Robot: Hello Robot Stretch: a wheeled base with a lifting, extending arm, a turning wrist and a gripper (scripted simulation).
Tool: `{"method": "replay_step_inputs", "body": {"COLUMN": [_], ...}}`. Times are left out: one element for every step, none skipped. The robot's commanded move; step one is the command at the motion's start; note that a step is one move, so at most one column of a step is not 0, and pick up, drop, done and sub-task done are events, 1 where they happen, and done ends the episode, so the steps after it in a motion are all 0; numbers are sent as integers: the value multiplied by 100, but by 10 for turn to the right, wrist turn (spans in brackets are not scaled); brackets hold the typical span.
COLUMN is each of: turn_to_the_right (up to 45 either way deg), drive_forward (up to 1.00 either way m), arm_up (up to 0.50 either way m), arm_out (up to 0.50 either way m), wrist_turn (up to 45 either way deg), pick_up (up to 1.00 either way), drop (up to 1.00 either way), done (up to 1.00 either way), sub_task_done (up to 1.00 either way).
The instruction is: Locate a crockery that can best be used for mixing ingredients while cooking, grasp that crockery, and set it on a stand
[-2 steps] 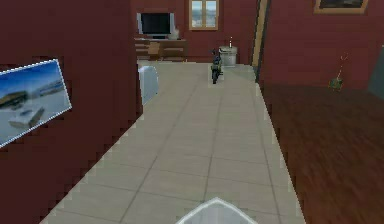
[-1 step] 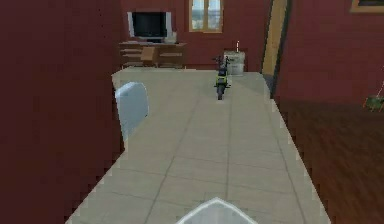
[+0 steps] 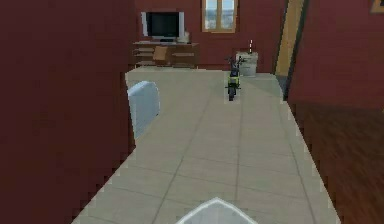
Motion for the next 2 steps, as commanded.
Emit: {"method": "replay_step_inputs", "body": {"turn_to_the_right": [0, 0], "drive_forward": [100, 100], "arm_up": [0, 0], "arm_out": [0, 0], "wrist_turn": [0, 0], "pick_up": [0, 0], "drop": [0, 0], "done": [0, 0], "sub_task_done": [0, 0]}}
